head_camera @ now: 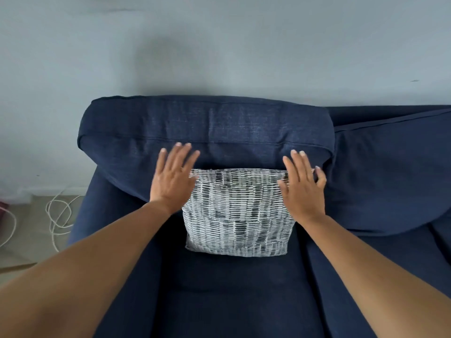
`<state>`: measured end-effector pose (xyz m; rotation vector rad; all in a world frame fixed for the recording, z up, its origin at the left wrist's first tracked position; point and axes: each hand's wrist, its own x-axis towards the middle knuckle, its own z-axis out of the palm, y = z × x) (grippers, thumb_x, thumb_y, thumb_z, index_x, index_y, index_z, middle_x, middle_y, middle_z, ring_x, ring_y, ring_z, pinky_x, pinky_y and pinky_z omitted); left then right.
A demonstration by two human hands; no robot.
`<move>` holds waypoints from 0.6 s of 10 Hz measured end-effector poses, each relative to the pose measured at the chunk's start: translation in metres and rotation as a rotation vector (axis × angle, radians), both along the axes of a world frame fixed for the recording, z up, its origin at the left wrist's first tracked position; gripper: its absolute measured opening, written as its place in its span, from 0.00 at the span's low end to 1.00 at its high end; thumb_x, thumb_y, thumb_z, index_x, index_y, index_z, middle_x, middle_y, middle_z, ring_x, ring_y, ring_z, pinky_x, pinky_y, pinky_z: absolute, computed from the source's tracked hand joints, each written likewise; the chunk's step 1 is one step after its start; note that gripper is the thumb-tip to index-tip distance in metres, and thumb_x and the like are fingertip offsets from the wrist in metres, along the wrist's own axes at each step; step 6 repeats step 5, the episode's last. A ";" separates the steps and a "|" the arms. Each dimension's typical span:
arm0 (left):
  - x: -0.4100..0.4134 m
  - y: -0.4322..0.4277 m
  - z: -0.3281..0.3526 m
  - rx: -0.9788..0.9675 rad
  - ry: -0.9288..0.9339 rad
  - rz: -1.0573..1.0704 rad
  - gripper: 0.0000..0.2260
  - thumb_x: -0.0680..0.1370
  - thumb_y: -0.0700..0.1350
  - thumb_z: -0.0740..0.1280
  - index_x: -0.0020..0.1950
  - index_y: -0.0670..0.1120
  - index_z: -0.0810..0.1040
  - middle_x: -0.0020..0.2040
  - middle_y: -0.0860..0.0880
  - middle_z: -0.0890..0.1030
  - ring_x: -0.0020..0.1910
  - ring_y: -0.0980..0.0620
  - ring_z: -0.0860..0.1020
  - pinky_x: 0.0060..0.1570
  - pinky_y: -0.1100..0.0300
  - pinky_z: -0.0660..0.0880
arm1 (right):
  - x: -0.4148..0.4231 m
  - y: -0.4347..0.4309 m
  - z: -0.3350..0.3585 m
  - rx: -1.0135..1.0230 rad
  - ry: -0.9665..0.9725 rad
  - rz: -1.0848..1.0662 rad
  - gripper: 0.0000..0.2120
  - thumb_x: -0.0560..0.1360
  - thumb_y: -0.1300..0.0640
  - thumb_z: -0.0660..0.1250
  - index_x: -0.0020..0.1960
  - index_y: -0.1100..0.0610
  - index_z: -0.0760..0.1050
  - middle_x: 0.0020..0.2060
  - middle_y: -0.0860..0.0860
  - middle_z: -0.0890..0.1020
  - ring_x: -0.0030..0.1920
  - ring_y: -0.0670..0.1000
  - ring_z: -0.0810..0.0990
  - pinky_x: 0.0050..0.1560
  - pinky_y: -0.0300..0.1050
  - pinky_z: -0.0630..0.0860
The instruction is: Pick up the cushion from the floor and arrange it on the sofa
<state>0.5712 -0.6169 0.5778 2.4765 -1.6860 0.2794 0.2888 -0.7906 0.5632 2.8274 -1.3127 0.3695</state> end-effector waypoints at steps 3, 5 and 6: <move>0.002 0.011 -0.017 0.513 0.011 0.119 0.36 0.81 0.64 0.43 0.79 0.45 0.32 0.80 0.46 0.31 0.78 0.46 0.30 0.75 0.40 0.33 | -0.020 -0.002 -0.016 0.179 0.405 -0.029 0.35 0.80 0.37 0.32 0.79 0.56 0.29 0.79 0.50 0.29 0.78 0.50 0.26 0.78 0.61 0.33; -0.001 0.013 0.005 0.490 0.117 0.187 0.35 0.82 0.63 0.43 0.79 0.44 0.33 0.81 0.46 0.34 0.78 0.47 0.32 0.76 0.42 0.34 | -0.011 0.012 0.041 0.281 0.074 -0.158 0.35 0.83 0.39 0.41 0.83 0.58 0.41 0.82 0.52 0.39 0.81 0.50 0.36 0.79 0.62 0.41; -0.001 0.013 0.005 0.490 0.117 0.187 0.35 0.82 0.63 0.43 0.79 0.44 0.33 0.81 0.46 0.34 0.78 0.47 0.32 0.76 0.42 0.34 | -0.011 0.012 0.041 0.281 0.074 -0.158 0.35 0.83 0.39 0.41 0.83 0.58 0.41 0.82 0.52 0.39 0.81 0.50 0.36 0.79 0.62 0.41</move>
